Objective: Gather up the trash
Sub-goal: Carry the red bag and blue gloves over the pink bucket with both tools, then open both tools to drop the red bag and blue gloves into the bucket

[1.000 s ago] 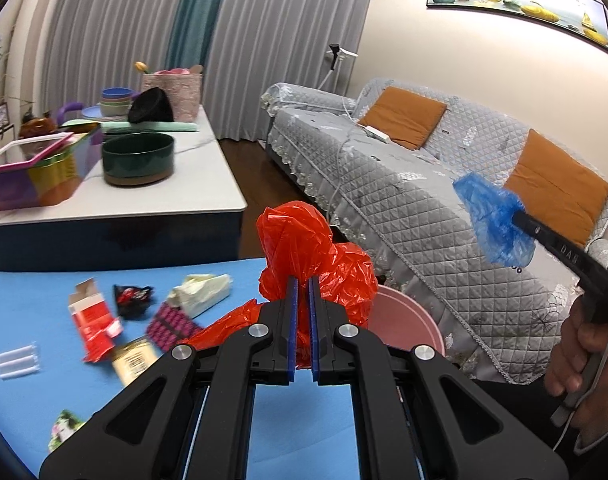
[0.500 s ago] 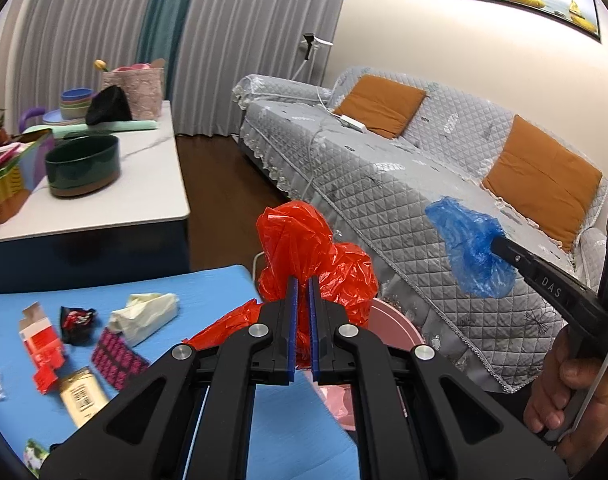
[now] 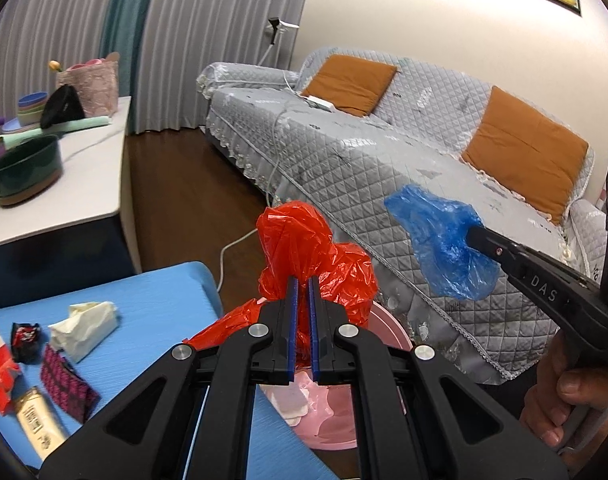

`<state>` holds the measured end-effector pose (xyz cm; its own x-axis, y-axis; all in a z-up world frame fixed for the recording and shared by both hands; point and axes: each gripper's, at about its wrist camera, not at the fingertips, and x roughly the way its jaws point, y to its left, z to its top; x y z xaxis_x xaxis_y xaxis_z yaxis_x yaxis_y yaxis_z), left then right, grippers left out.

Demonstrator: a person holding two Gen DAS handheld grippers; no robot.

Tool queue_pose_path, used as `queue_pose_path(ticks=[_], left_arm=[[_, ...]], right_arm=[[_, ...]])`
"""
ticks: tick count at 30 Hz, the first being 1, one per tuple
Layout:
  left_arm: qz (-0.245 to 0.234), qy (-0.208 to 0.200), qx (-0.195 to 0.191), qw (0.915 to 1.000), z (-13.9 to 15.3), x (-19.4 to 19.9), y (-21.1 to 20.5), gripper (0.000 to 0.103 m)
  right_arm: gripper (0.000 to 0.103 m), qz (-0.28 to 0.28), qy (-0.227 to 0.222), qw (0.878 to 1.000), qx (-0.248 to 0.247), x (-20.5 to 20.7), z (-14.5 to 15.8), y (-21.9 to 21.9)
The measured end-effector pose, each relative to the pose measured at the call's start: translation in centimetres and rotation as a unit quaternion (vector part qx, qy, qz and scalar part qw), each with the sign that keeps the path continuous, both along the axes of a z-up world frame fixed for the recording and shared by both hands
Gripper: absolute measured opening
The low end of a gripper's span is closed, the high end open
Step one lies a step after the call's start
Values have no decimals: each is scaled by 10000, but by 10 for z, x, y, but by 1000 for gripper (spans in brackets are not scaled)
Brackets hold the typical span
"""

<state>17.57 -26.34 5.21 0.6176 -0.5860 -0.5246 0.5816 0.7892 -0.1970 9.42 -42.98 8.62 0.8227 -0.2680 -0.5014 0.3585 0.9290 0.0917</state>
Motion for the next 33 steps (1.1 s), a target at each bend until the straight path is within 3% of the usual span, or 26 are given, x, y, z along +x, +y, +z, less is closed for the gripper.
queue_pose_path(ticks=[20,23,25,26,27,33], left_arm=[[-275,96,136,9995,-18,10,-28,5],[-237,138,216,9994,-20,12,-31,6],[-168,162,248,9994,-20,13,-31,14],[-132,204,247,9994,-21,15,-30,21],[-104,225,249,9994,-21,15,-29,23],[6,189,322,9993,-15,9,-20,24]], right_arm=[[2,-44,165,9998,-79,6,-10,-6],[7,-41,204,9998,-73,8,-11,-6],[24,-60,288,9995,-83,10,-13,-6],[41,-91,285,9995,-87,10,-13,-6],[51,-135,257,9995,-84,9,-11,-6],[51,-168,101,9998,3,3,-2,-7]])
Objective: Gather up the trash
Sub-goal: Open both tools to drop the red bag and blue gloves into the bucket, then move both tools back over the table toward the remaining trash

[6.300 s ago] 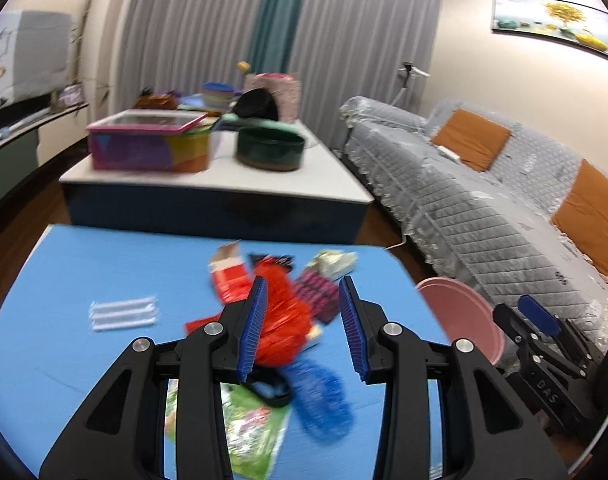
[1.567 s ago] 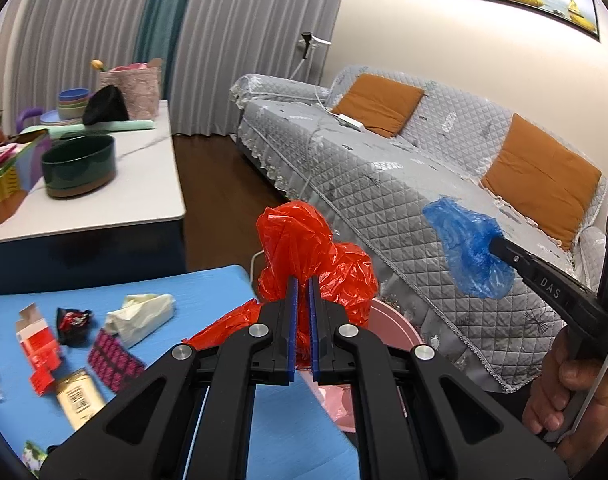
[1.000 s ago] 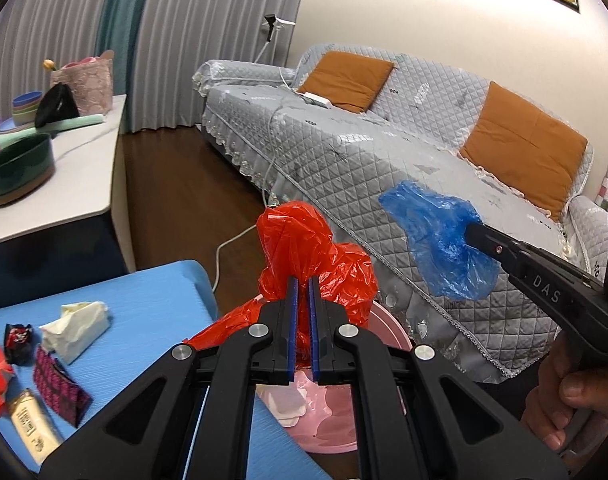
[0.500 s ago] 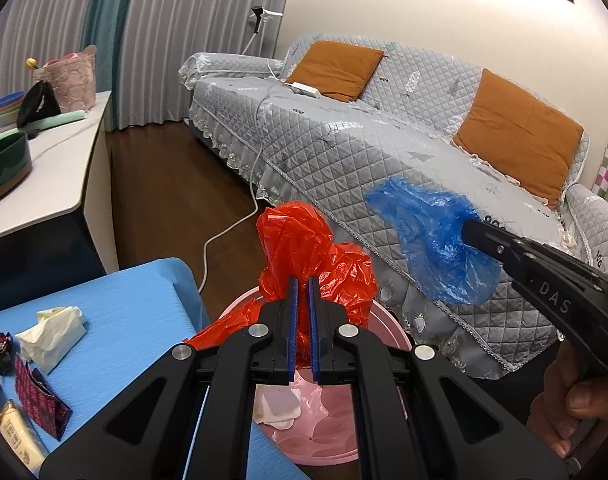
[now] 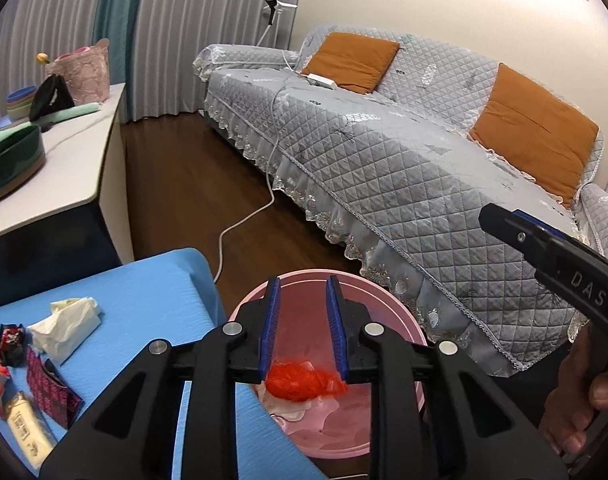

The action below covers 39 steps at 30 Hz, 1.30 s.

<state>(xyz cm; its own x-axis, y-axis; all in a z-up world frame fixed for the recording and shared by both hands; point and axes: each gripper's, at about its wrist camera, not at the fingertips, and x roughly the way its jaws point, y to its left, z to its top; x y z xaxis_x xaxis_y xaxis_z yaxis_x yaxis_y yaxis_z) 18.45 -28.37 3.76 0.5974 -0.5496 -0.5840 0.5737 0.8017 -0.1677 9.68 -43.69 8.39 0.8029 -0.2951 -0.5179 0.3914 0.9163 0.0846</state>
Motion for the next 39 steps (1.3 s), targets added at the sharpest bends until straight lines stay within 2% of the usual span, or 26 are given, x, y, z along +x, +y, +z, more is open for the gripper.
queue_pose_path(ticks=[8,16,19,21,25,39], left_arm=[[216,-113,94,9997,19,-22,30,30],[501,-279,98,9983,47,-52,76,31],[607,-334,76,9976,55,-62,92,31],[689,-395,72,9968,62,-70,105,31],[855,-520,84,9949,71,-81,135,31],[1483,-502,197,9875,59,-82,213,31]], right_arm=[[51,160,-275,9994,107,-10,17,11],[51,437,-476,9979,27,-28,38,39],[51,521,-643,9965,79,-35,54,51],[51,646,-810,9946,-59,-42,66,66],[51,840,-838,9928,-183,-44,66,86],[51,1429,-788,9863,-246,-18,59,147]])
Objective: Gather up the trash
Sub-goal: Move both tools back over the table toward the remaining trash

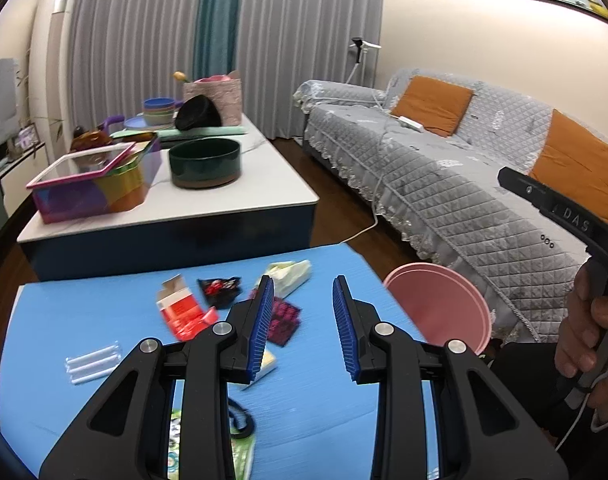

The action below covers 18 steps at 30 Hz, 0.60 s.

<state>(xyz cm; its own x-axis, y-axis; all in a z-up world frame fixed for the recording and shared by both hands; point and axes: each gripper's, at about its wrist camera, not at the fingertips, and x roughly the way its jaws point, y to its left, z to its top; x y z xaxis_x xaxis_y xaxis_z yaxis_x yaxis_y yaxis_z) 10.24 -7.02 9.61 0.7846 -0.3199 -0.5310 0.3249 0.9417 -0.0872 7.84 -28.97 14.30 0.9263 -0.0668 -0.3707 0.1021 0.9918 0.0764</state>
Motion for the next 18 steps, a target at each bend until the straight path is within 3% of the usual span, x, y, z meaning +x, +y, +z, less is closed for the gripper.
queue_pose_path(ticks=[13,18], left_arm=[[376,49,-100,9992,-23,9,42,31],[616,-36,-108,9980,-27,10,63,31]], right_arm=[[48,186,140,9997,-57,21,-7,33],[39,302,104,9995,-46,26,-8,44]])
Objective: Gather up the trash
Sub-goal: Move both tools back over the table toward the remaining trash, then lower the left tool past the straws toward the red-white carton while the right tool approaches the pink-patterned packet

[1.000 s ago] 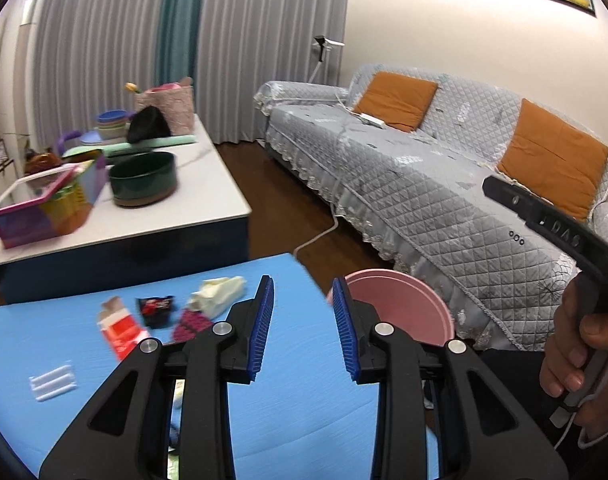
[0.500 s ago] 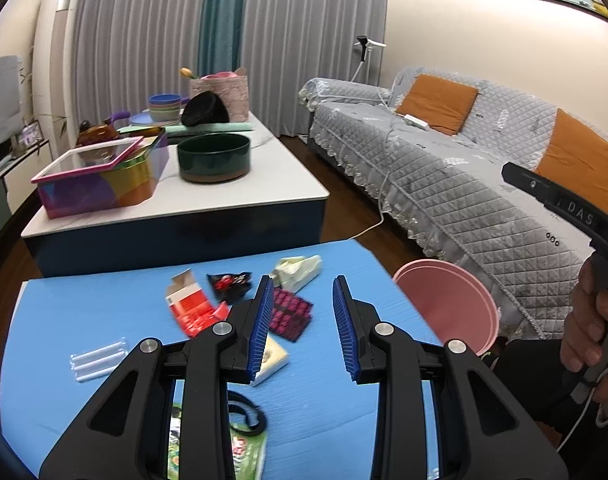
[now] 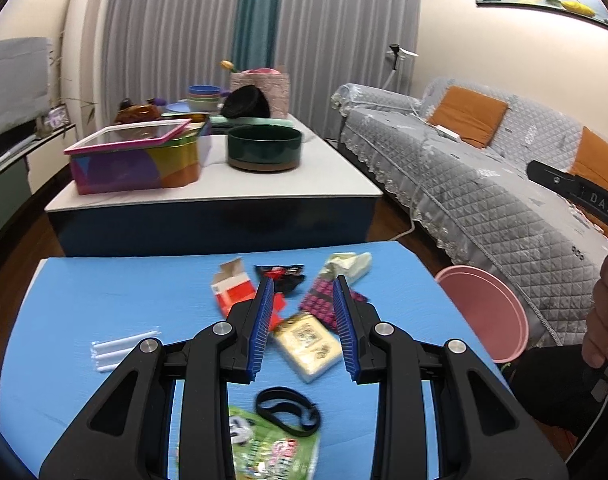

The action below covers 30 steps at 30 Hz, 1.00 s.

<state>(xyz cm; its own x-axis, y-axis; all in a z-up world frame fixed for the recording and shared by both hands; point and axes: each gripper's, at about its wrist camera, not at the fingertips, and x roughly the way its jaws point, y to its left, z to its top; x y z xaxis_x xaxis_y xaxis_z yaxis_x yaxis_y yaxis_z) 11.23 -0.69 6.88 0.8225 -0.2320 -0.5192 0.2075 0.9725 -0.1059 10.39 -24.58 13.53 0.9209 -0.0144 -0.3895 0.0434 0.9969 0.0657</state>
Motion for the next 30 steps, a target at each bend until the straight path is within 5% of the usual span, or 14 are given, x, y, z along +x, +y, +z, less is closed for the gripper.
queue_pose_path(ticks=[12,20,30], left_arm=[[1112,164,-274,9933,-20,18,88,31],[2091,320,-535,9759,-36,27,159,31],[2241,730,-473,9707,-72,39,174,31]], right_arm=[[33,252,560,9973,398,30,-42,22],[33,365,870,9939,564,56,-68,41],[33,556,1150,9898,636,79,-94,61]])
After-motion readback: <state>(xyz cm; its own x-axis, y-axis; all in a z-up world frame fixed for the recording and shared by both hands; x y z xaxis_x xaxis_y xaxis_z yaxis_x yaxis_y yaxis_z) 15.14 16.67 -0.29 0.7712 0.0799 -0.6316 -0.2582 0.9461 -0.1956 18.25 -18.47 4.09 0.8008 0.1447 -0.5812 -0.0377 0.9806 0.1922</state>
